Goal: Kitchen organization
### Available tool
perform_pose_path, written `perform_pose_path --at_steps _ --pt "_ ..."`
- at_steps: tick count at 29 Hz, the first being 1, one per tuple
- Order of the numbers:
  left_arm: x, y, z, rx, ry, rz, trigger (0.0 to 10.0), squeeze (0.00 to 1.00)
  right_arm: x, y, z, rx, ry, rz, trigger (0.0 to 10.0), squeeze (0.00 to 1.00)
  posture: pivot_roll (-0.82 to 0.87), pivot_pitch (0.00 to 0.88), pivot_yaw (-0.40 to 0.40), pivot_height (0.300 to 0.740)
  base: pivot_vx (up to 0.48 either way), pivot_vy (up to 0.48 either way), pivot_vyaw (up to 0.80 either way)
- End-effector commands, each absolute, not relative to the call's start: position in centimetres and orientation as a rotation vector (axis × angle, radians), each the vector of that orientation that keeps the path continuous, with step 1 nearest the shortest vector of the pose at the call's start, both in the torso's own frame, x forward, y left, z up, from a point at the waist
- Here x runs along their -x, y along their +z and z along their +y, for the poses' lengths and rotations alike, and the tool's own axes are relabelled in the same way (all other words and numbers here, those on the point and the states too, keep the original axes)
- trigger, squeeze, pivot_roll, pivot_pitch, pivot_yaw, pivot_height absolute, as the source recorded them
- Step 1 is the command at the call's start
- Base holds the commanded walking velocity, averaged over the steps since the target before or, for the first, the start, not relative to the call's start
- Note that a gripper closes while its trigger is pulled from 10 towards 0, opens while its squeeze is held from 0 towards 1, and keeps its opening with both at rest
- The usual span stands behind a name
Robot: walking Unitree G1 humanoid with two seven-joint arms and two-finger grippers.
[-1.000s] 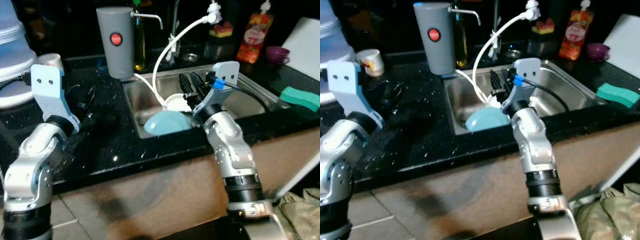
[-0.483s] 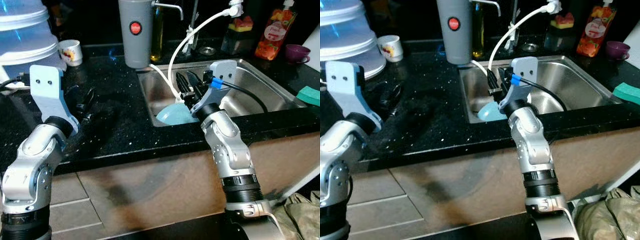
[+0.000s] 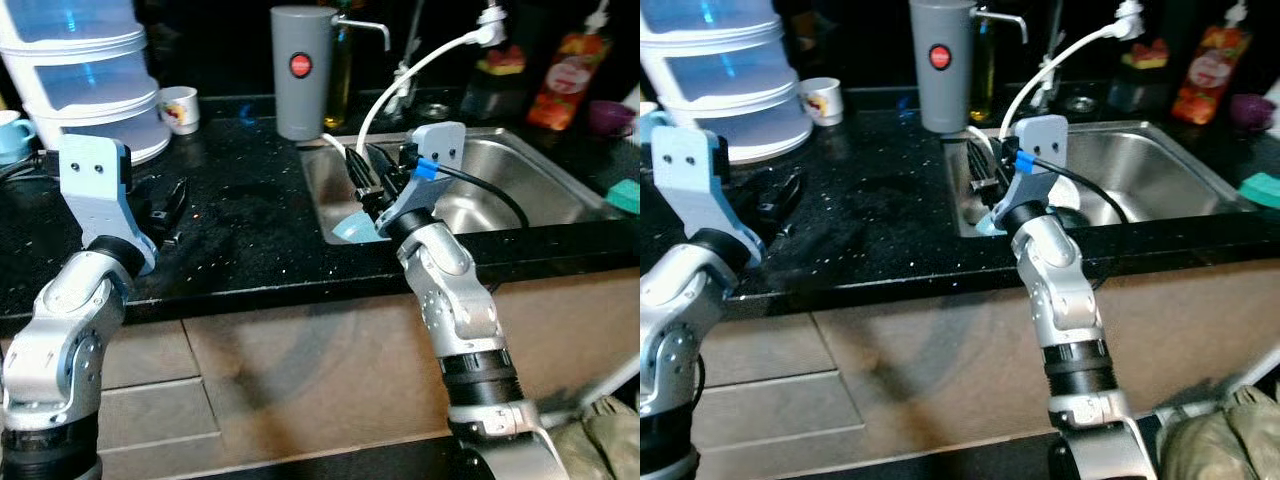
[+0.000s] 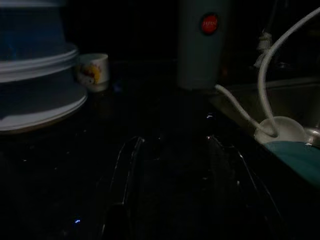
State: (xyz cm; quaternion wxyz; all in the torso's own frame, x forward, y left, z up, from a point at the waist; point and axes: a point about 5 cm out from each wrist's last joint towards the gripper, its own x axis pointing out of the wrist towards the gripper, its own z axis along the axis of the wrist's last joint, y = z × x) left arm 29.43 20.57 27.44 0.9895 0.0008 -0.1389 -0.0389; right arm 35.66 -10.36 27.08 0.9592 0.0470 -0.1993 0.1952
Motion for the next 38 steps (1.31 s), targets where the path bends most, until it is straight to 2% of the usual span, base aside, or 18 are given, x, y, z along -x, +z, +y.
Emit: perform_pose_path --at_steps 1,9,14,16,17,18,19,20,21,22,23,24,31,32,34,35,38 --pt "-29.4 27.0 20.8 -0.008 -0.067 -0.251 10.0 0.00 -35.7 26.9 -10.1 -0.100 0.405 -0.391 10.0 0.00 0.04 0.075 -0.027 0.740 0.000 0.000 0.00" --pt "-29.3 26.8 20.7 -0.006 -0.071 -0.232 10.0 0.00 -35.8 26.8 -10.2 -0.099 0.402 -0.386 10.0 0.00 0.04 0.078 -0.025 0.740 0.000 0.000 0.00" --pt "-28.7 26.1 20.1 -0.062 -0.110 -0.219 10.0 0.00 -36.1 26.2 -11.0 -0.130 0.405 -0.342 10.0 0.00 0.04 0.082 -0.024 0.740 0.000 0.000 0.00" --pt "-28.0 26.0 19.6 -0.087 -0.181 -0.234 10.0 0.00 -36.2 25.6 -11.4 -0.205 0.445 -0.283 10.0 0.00 0.04 0.084 -0.023 0.740 0.000 0.000 0.00" --pt "-27.1 26.2 18.7 -0.037 -0.317 -0.271 10.0 0.00 -35.8 25.1 -11.2 -0.307 0.560 -0.229 10.0 0.00 0.04 0.084 -0.023 0.740 0.000 0.000 0.00" --pt "-25.1 26.7 17.4 0.058 -0.551 -0.320 10.0 0.00 -34.6 24.4 -11.2 -0.404 0.747 -0.184 10.0 0.00 0.04 0.085 -0.026 0.740 0.000 0.000 0.00" --pt "-24.3 26.9 17.0 0.091 -0.640 -0.332 10.0 0.00 -34.0 24.2 -11.3 -0.415 0.809 -0.176 10.0 0.00 0.05 0.088 -0.028 0.740 0.000 0.000 0.00" --pt "-23.2 26.3 16.7 0.112 -0.753 -0.284 10.0 0.00 -33.0 23.8 -11.5 -0.421 0.906 -0.163 10.0 0.00 0.05 0.089 -0.027 0.740 0.000 0.000 0.00" --pt "-23.2 26.3 16.7 0.112 -0.753 -0.284 10.0 0.00 -33.0 23.8 -11.5 -0.421 0.906 -0.163 10.0 0.00 0.05 0.089 -0.027 0.740 0.000 0.000 0.00" --pt "-22.5 25.9 16.4 0.126 -0.829 -0.248 10.0 0.00 -32.3 23.6 -11.6 -0.427 0.974 -0.153 10.0 0.00 0.05 0.088 -0.026 0.740 0.000 0.000 0.00" --pt "-21.7 24.6 16.4 0.095 -0.891 -0.145 10.0 0.00 -31.1 22.9 -11.8 -0.442 1.084 -0.114 10.0 0.00 0.04 0.091 -0.023 0.740 0.000 0.000 0.00" --pt "-21.7 24.6 16.4 0.095 -0.891 -0.145 10.0 0.00 -31.1 22.9 -11.8 -0.442 1.084 -0.114 10.0 0.00 0.04 0.091 -0.023 0.740 0.000 0.000 0.00" --pt "-19.0 19.9 15.5 0.117 -1.125 0.216 10.0 0.00 -28.7 19.1 -12.3 -0.343 1.285 0.104 10.0 0.00 0.04 0.092 -0.020 0.740 0.000 0.000 0.00" --pt "-19.0 19.9 15.5 0.117 -1.125 0.216 10.0 0.00 -28.7 19.1 -12.3 -0.343 1.285 0.104 10.0 0.00 0.04 0.092 -0.020 0.740 0.000 0.000 0.00" --pt "-18.4 17.9 15.9 0.072 -1.132 0.360 10.0 0.00 -28.0 17.3 -12.6 -0.274 1.319 0.210 10.0 0.00 0.04 0.091 -0.019 0.740 0.000 0.000 0.00" --pt "-18.4 17.9 15.9 0.072 -1.132 0.360 10.0 0.00 -28.0 17.3 -12.6 -0.274 1.319 0.210 10.0 0.00 0.04 0.091 -0.019 0.740 0.000 0.000 0.00" --pt "-18.9 14.2 17.4 -0.041 -0.985 0.535 10.0 0.00 -27.6 13.4 -13.1 -0.079 1.299 0.406 10.0 0.00 0.04 0.091 -0.018 0.740 0.000 0.000 0.00"
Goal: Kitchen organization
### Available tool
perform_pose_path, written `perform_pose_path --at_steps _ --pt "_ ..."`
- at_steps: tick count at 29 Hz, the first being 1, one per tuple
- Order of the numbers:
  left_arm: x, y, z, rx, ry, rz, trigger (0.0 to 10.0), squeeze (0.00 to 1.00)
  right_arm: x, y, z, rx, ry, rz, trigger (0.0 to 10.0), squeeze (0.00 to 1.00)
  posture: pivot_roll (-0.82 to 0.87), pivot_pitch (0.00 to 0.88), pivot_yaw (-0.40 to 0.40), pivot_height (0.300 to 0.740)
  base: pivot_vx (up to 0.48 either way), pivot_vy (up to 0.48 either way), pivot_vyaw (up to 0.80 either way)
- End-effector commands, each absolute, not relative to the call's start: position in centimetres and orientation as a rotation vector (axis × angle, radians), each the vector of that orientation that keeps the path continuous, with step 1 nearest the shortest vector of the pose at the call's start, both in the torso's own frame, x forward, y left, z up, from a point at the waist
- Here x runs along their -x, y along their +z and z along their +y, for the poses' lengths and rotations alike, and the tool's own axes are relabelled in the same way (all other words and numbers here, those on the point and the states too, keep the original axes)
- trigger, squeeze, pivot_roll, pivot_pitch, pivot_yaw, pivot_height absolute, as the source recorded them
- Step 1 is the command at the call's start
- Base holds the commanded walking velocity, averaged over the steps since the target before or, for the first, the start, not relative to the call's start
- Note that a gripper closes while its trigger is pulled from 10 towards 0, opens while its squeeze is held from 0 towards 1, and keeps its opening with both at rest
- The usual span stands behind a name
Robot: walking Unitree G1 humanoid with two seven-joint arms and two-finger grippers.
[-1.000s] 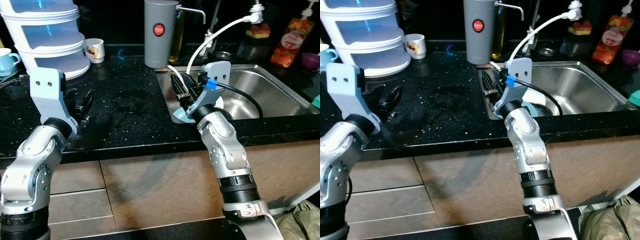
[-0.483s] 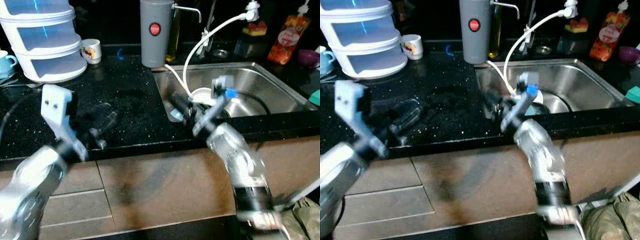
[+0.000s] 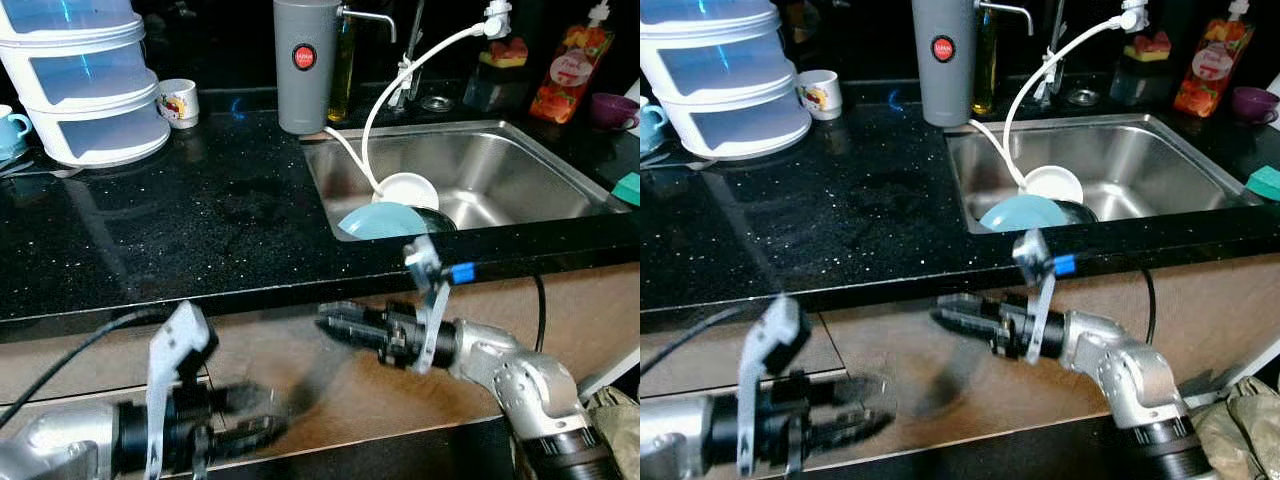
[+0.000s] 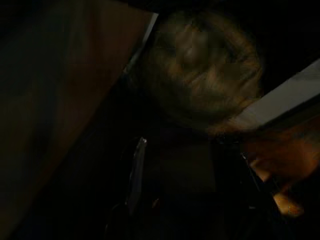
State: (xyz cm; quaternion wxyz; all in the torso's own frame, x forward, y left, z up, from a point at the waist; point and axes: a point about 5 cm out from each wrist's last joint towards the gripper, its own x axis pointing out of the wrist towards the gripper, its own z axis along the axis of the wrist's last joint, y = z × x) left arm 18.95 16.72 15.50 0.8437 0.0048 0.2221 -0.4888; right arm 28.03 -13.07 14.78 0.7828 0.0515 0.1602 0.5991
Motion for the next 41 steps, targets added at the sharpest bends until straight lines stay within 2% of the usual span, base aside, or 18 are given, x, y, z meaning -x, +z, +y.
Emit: perform_pose_path --at_steps 1,3,5,6,8,9,11,13,14,17,22,29,41 --pt "-19.5 12.5 18.1 -0.089 -0.879 0.591 10.0 0.00 -28.0 11.7 -13.2 0.003 1.237 0.470 10.0 0.00 0.04 0.091 -0.018 0.740 0.000 0.000 0.00" --pt "-20.0 10.8 18.8 -0.136 -0.778 0.640 10.0 0.00 -28.4 10.2 -13.4 0.084 1.170 0.524 10.0 0.00 0.04 0.091 -0.018 0.740 0.000 0.000 0.00" --pt "-21.1 8.3 19.8 -0.125 -0.591 0.674 10.0 0.00 -29.0 7.7 -13.4 0.173 1.039 0.619 10.0 0.00 0.04 0.081 -0.011 0.740 0.000 0.000 0.00" --pt "-21.1 8.3 19.8 -0.125 -0.591 0.674 10.0 0.00 -29.0 7.7 -13.4 0.173 1.039 0.619 10.0 0.00 0.04 0.081 -0.011 0.740 0.000 0.000 0.00" --pt "-22.0 5.6 20.1 -0.133 -0.445 0.708 10.0 0.00 -29.4 5.2 -13.3 0.248 0.888 0.701 10.0 0.00 0.04 0.079 -0.010 0.740 0.000 0.000 0.00" --pt "-22.0 5.6 20.1 -0.133 -0.445 0.708 10.0 0.00 -29.4 5.2 -13.3 0.248 0.888 0.701 10.0 0.00 0.04 0.079 -0.010 0.740 0.000 0.000 0.00" --pt "-23.1 3.2 19.9 -0.101 -0.323 0.693 10.0 0.00 -29.5 2.7 -12.9 0.220 0.685 0.740 10.0 0.00 0.03 0.068 -0.009 0.740 0.000 0.000 0.00" --pt "-23.5 2.4 19.8 -0.081 -0.278 0.683 10.0 0.00 -29.4 1.9 -12.8 0.197 0.621 0.751 10.0 0.00 0.03 0.068 -0.008 0.740 0.000 0.000 0.00" --pt "-23.8 0.6 20.2 0.002 -0.140 0.690 10.0 0.00 -28.6 -0.1 -12.6 0.175 0.495 0.780 10.0 0.00 0.02 0.067 0.000 0.740 0.000 0.000 0.00" --pt "-23.5 -1.1 20.6 0.030 -0.034 0.710 10.0 0.00 -27.7 -1.5 -12.6 0.216 0.444 0.781 10.0 0.00 0.01 0.067 0.009 0.740 0.000 0.000 0.00" --pt "-22.8 -2.4 20.5 0.029 0.013 0.743 10.0 0.00 -27.2 -2.2 -12.7 0.242 0.404 0.757 10.0 0.00 0.01 0.065 0.013 0.740 0.000 0.000 0.00" --pt "-22.9 -3.7 18.6 -0.061 -0.071 0.734 10.0 0.00 -26.1 -3.6 -13.7 0.298 0.302 0.750 10.0 0.00 0.01 0.061 0.008 0.740 0.000 0.000 0.00" --pt "-22.3 -4.7 19.1 -0.066 -0.002 0.737 10.0 0.00 -25.4 -4.3 -14.0 0.322 0.265 0.754 10.0 0.00 0.01 0.062 0.000 0.740 0.000 0.000 0.00"
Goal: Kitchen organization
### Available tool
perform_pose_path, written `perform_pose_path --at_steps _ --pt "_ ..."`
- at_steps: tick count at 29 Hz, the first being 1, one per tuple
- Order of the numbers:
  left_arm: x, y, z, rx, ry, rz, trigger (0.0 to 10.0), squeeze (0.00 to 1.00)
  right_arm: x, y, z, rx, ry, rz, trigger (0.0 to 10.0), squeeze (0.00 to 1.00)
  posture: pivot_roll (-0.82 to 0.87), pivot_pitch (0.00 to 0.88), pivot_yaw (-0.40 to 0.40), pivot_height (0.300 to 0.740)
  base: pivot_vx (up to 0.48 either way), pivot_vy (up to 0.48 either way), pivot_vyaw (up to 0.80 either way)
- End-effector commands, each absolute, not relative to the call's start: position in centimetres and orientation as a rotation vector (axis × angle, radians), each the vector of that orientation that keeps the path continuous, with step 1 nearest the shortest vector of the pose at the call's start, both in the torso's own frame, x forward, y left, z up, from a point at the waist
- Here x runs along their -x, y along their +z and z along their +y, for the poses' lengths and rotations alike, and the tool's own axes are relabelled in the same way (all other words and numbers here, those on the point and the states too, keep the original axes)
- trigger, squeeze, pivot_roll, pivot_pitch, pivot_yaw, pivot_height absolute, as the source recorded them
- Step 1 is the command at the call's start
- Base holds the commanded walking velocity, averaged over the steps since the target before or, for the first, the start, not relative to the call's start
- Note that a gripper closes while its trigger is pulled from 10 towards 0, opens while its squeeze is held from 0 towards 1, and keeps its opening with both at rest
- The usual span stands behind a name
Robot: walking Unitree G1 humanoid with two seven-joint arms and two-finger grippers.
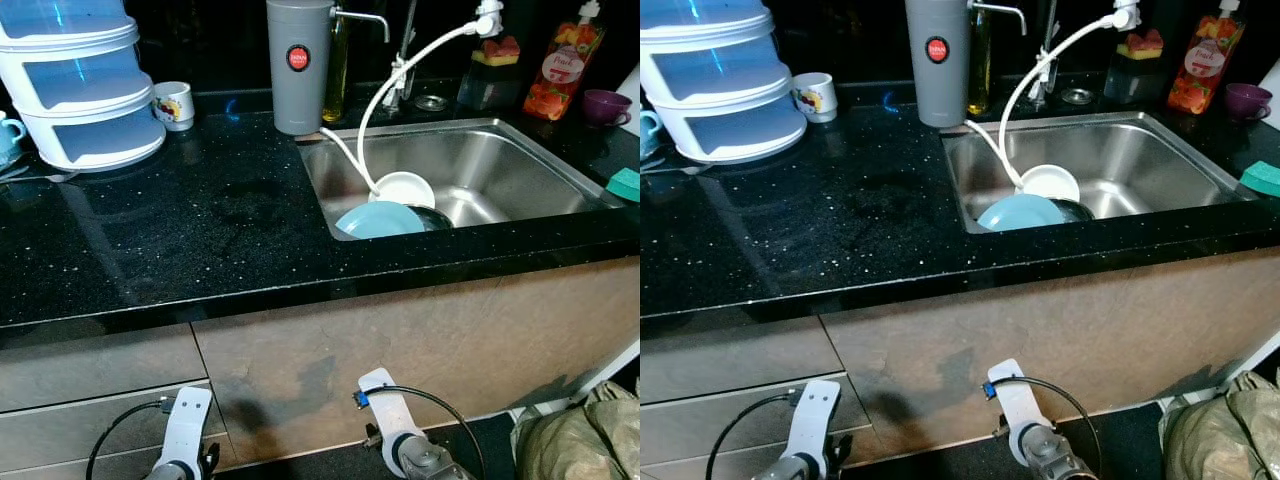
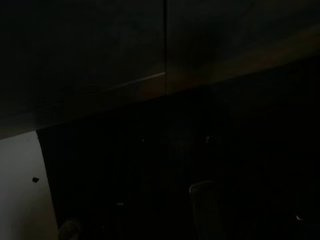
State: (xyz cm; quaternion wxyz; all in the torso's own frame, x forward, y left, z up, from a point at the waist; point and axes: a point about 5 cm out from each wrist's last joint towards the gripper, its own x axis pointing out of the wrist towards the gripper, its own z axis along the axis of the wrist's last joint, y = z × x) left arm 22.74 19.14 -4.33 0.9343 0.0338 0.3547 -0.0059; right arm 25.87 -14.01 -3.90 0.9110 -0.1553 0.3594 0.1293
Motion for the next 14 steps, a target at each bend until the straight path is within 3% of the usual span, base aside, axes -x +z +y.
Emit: perform_pose_path --at_steps 1,14 --pt "-22.34 -4.71 19.13 -0.066 -0.002 0.737 10.0 0.00 -25.36 -4.31 -14.04 0.322 0.265 0.754 10.0 0.00 0.01 0.062 0.000 0.740 0.000 0.000 0.00" --pt "-21.69 -5.39 19.74 -0.073 0.034 0.747 10.0 0.00 -25.56 -4.29 -14.47 0.296 0.202 0.764 10.0 0.00 0.01 0.077 -0.002 0.740 0.000 0.000 0.00"
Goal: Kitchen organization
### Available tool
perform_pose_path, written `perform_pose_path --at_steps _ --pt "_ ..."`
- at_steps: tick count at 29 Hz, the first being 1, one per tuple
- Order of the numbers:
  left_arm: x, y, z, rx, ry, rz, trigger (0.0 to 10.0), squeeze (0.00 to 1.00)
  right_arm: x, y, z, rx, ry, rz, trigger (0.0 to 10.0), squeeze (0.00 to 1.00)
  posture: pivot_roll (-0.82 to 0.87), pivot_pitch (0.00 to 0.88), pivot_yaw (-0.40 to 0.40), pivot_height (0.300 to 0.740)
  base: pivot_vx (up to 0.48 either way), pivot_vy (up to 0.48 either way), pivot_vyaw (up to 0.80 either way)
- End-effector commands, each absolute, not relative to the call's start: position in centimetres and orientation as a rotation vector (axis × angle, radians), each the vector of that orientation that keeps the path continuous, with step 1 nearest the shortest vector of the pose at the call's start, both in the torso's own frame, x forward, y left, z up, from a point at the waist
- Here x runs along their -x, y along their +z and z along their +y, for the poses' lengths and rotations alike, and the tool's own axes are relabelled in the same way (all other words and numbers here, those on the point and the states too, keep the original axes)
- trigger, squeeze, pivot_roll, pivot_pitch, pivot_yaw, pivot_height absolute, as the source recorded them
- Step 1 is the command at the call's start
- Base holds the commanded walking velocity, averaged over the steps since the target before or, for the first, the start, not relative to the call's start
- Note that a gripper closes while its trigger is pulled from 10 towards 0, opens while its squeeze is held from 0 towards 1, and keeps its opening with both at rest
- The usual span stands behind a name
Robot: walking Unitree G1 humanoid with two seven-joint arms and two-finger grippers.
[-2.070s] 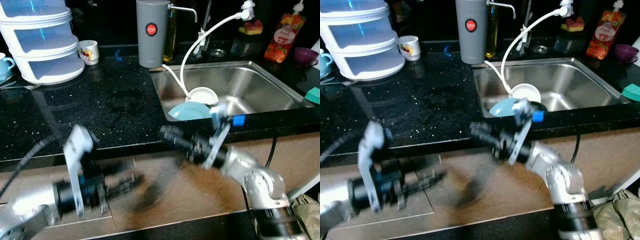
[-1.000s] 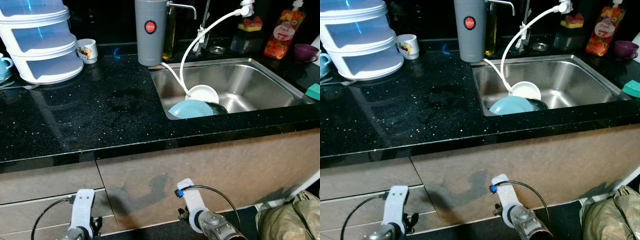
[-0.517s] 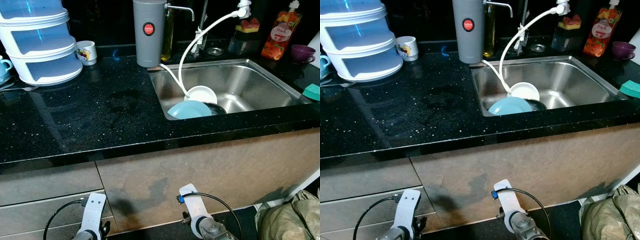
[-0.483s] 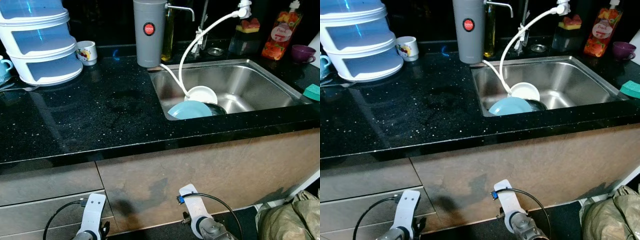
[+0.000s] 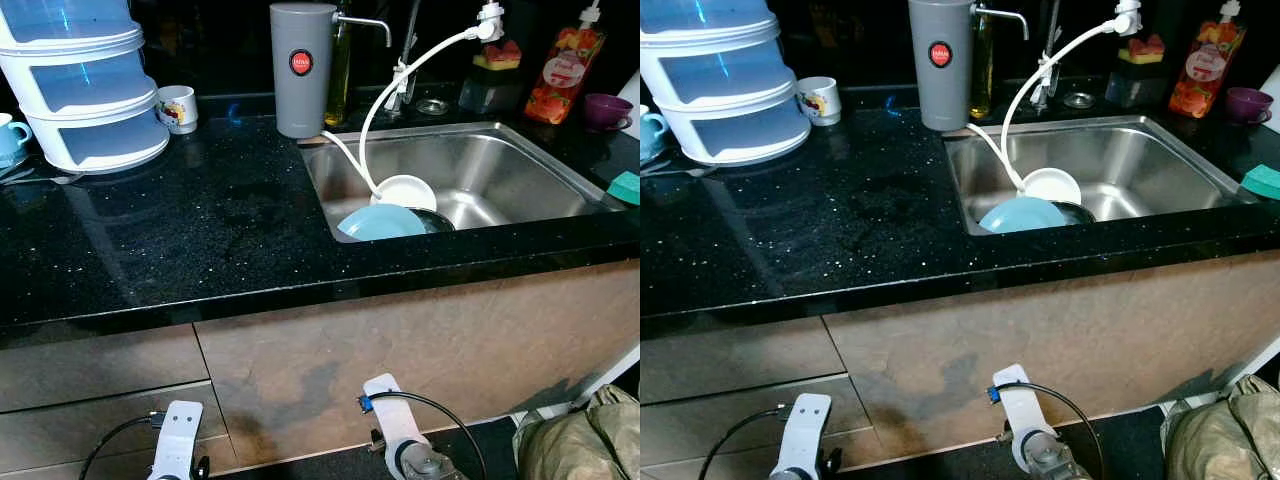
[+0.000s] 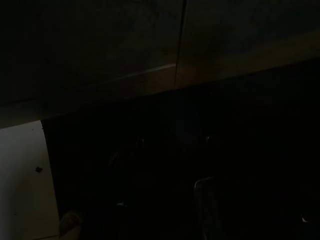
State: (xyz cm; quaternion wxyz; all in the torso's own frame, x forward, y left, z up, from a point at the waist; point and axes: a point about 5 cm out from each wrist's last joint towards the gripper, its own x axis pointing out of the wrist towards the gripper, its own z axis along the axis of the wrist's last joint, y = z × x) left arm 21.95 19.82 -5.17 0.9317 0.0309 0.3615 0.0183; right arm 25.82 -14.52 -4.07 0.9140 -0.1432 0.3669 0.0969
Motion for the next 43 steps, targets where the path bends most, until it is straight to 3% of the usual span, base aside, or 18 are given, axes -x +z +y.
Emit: perform_pose_path --at_steps 1,9,16,27,34,39,43 --pt "-21.6 -5.5 19.9 -0.059 0.049 0.752 10.0 0.00 -25.5 -4.3 -14.5 0.292 0.206 0.764 10.0 0.00 0.01 0.081 0.001 0.740 0.000 0.000 0.00" --pt "-20.4 -6.3 20.5 -0.008 0.062 0.802 10.0 0.00 -25.0 -4.6 -14.3 0.251 0.193 0.766 10.0 0.00 0.01 0.084 0.014 0.740 0.000 0.000 0.00" --pt "-20.4 -6.3 20.6 -0.075 0.028 0.776 10.0 0.00 -24.8 -4.8 -14.7 0.257 0.167 0.762 10.0 0.00 0.00 0.085 0.028 0.740 0.000 0.000 0.00" --pt "-20.6 -6.0 21.5 -0.006 0.135 0.732 10.0 0.00 -24.5 -5.0 -14.8 0.233 0.158 0.792 10.0 0.00 0.00 0.095 0.038 0.740 0.000 0.000 0.00" --pt "-20.4 -6.0 21.6 0.059 0.148 0.703 10.0 0.03 -24.6 -4.9 -14.7 0.306 0.210 0.786 10.0 0.00 0.01 0.108 0.025 0.740 0.000 0.000 0.00" --pt "-20.8 -5.2 21.8 -0.004 0.170 0.610 10.0 0.02 -25.0 -4.7 -14.5 0.284 0.201 0.770 10.0 0.00 0.02 0.103 0.002 0.740 0.000 0.000 0.00" --pt "-20.7 -5.4 21.6 0.015 0.176 0.644 10.0 0.00 -25.4 -4.4 -14.6 0.221 0.171 0.752 10.0 0.00 0.03 0.103 -0.008 0.740 0.000 0.000 0.00"
